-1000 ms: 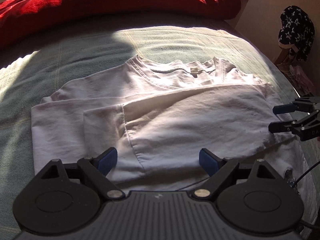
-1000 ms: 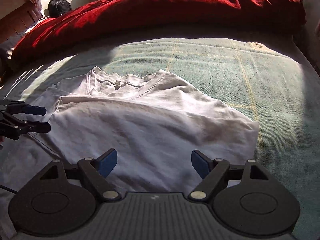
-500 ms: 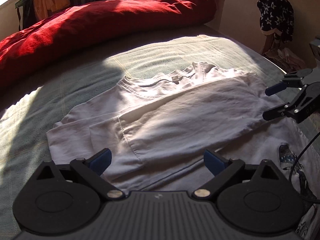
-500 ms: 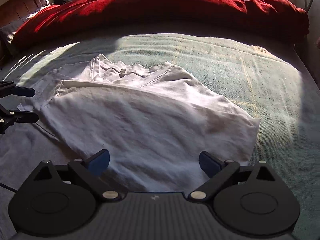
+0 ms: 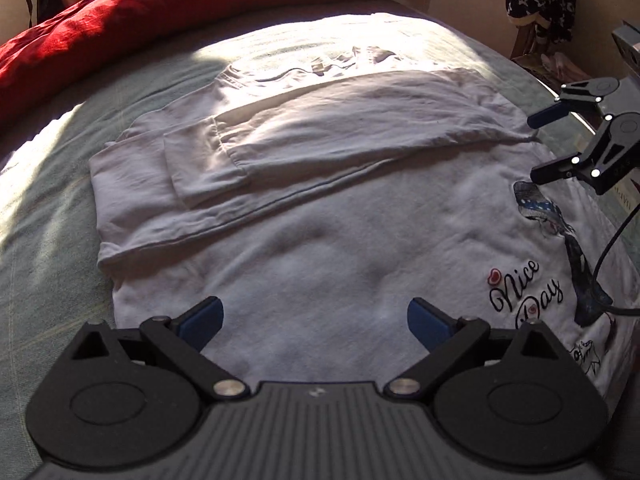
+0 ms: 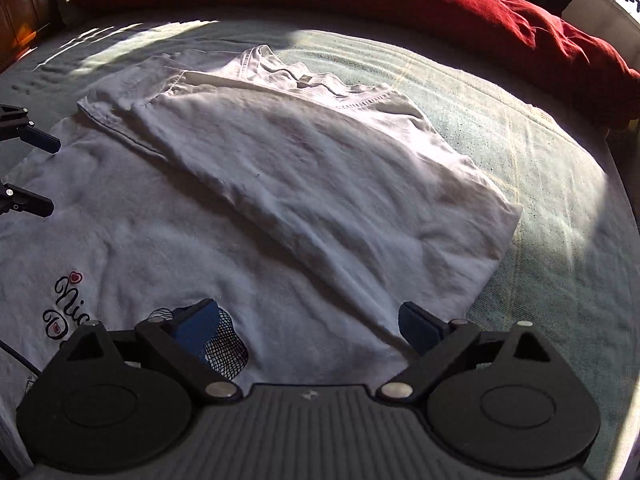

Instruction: Fold clothes

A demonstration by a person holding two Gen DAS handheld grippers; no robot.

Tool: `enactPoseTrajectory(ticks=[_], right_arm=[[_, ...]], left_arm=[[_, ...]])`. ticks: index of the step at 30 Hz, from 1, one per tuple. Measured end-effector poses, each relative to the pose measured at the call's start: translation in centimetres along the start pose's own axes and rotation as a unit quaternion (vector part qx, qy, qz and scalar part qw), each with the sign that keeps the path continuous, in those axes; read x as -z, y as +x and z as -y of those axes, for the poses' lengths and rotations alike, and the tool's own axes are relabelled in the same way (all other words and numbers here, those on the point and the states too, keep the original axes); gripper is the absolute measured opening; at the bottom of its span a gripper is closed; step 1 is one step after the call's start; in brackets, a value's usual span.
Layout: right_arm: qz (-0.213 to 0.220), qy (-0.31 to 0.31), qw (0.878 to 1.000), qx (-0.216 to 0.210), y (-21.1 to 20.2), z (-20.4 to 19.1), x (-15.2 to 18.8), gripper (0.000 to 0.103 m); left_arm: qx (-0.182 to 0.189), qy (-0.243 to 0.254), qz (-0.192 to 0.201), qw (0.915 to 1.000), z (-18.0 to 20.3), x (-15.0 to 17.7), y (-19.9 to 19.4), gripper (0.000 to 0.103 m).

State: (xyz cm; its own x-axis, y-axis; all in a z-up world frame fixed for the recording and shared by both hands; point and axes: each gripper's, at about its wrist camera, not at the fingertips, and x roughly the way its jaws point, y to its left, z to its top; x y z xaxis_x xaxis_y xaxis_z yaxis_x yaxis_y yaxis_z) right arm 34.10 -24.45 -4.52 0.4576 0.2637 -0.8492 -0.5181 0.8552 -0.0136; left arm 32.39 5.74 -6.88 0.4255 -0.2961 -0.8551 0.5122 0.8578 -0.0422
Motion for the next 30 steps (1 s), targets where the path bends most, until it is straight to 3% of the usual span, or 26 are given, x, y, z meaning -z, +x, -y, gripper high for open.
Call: enactPoseTrajectory(ticks=[3, 6, 11, 22, 30], right_arm=[[-0.009, -0.027, 0.999, -0.028, 0.2, -1.7, -0.1, 0.099], [-0.045, -0.040, 0.997, -0.047, 1.6, -3.0, 1.1, 0.099], [-0.054, -0.032, 0.997, -0.039, 1.5, -3.2, 3.1, 0.103], [-0.050, -0.029, 0.998, -0.029, 1.4, -3.5, 3.7, 0.103], [-0.053, -0.026, 0.998, -0.026, 1.5, -3.5, 3.7, 0.103]], left_arm=[[0.009, 0.020, -0.015, 0.9997, 0.8, 0.3, 0.4, 0.097], [0.014, 0.013, -0.023, 0.9996, 1.1, 1.7, 0.1, 0.097], [0.014, 0.001, -0.040, 0.9991, 1.9, 4.5, -1.5, 0.098], [0.004, -0.006, -0.097, 0.9952, 4.8, 11.1, -6.4, 0.098], [0.012, 0.012, -0.079, 0.9967, 5.5, 10.5, -6.7, 0.098]])
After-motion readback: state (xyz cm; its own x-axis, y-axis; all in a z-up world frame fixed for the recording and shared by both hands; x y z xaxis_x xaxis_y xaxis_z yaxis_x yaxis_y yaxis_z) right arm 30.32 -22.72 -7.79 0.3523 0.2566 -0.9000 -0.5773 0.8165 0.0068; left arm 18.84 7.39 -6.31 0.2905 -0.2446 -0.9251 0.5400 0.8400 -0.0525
